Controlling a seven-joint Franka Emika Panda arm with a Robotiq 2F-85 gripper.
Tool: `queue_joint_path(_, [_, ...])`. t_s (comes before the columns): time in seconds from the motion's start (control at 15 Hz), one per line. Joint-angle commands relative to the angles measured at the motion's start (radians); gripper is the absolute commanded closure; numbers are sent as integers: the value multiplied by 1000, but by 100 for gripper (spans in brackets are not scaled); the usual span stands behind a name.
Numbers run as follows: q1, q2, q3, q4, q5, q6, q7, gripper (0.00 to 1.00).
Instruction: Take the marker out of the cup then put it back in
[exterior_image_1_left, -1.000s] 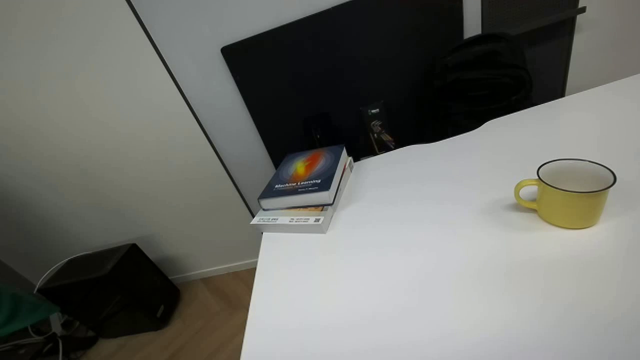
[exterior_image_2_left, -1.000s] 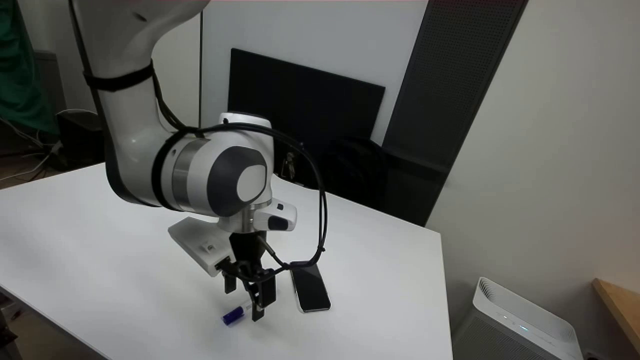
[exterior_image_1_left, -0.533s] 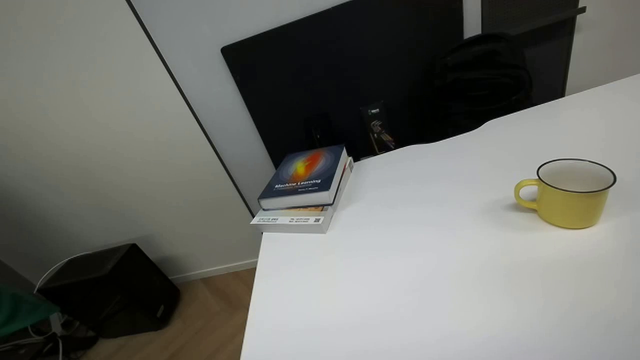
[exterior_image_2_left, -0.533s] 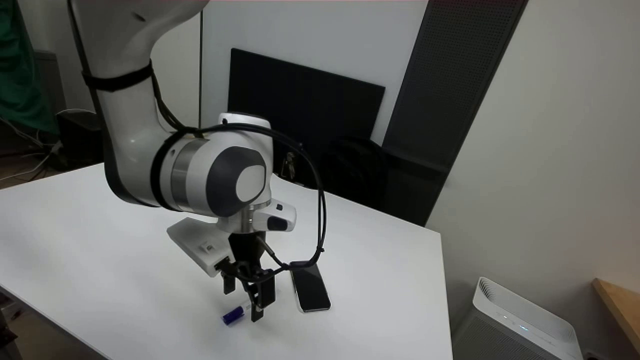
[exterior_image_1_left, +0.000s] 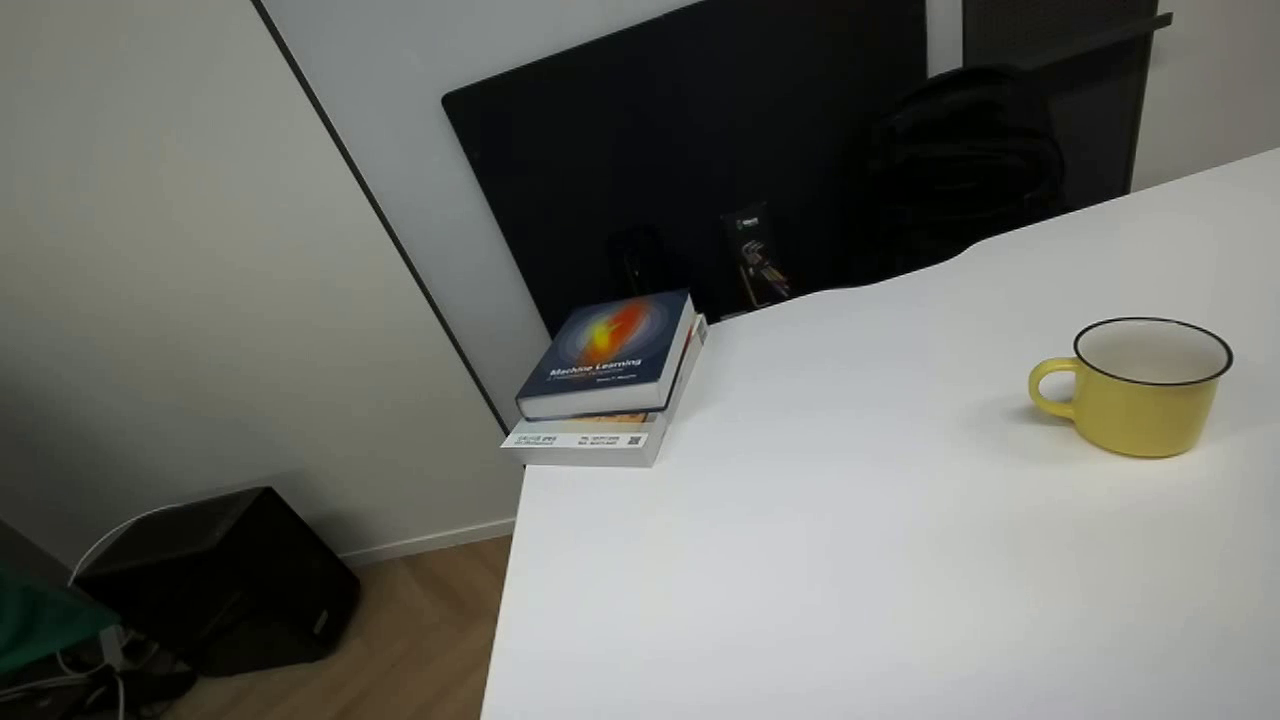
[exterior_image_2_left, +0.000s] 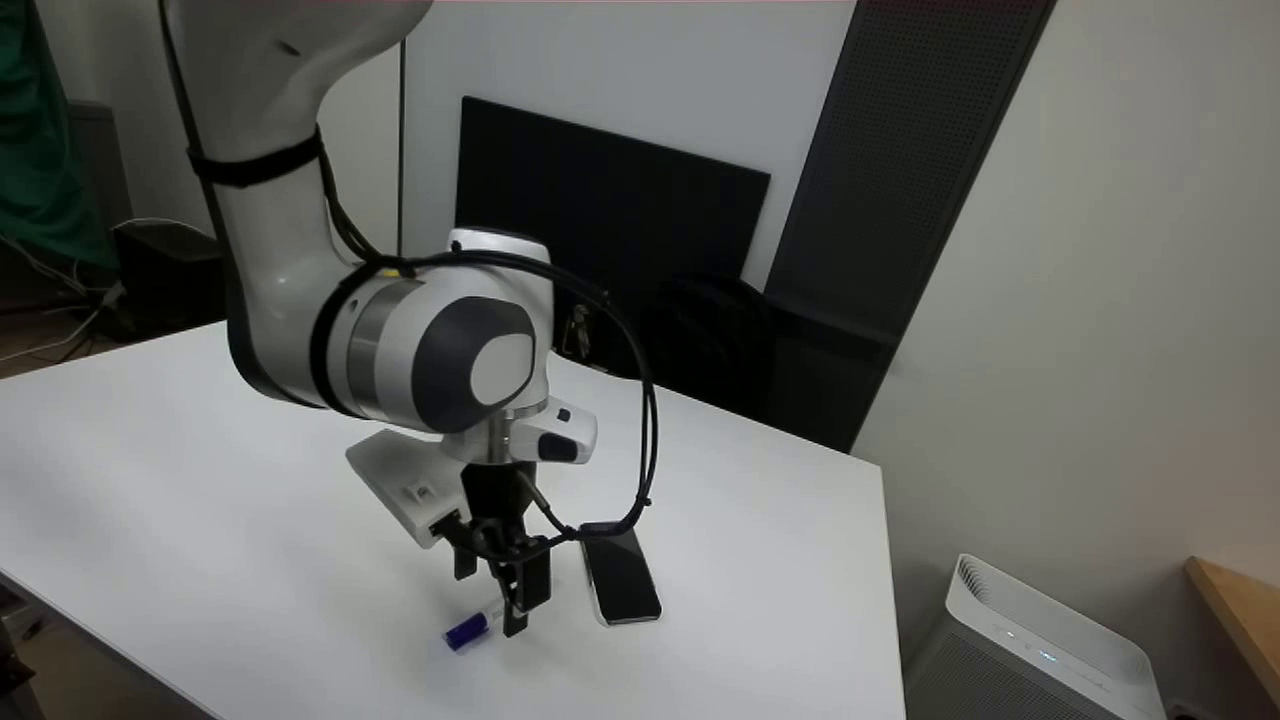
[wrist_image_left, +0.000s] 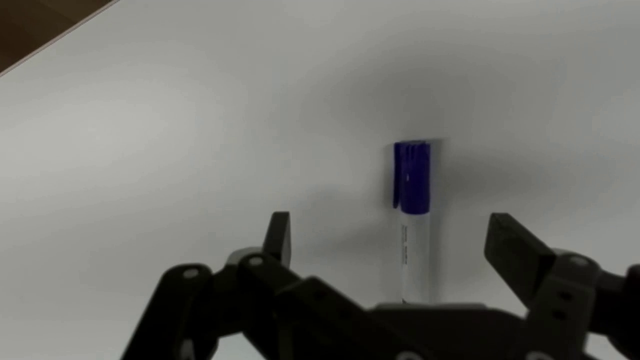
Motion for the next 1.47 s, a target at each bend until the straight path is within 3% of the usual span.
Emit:
queue_joint_path(0.0, [6,60,3,-13,70,78,-26,0])
queue_joint_path(0.4, [-52,125,75,-19,176,207,-109,0])
queue_joint_path(0.53, [-114,137,138,-15,225,204,-159,0])
queue_joint_path(0.73, [-130,168,153,-2,266,197,-187,0])
queue_joint_path(0.8, [-119,180,141,4,271,196,-184,25])
queue_joint_path(0.87, [-123,189,143,8,277,195,-192,26])
queue_joint_path(1.4, [-68,216,84,27,275,182,-174,80])
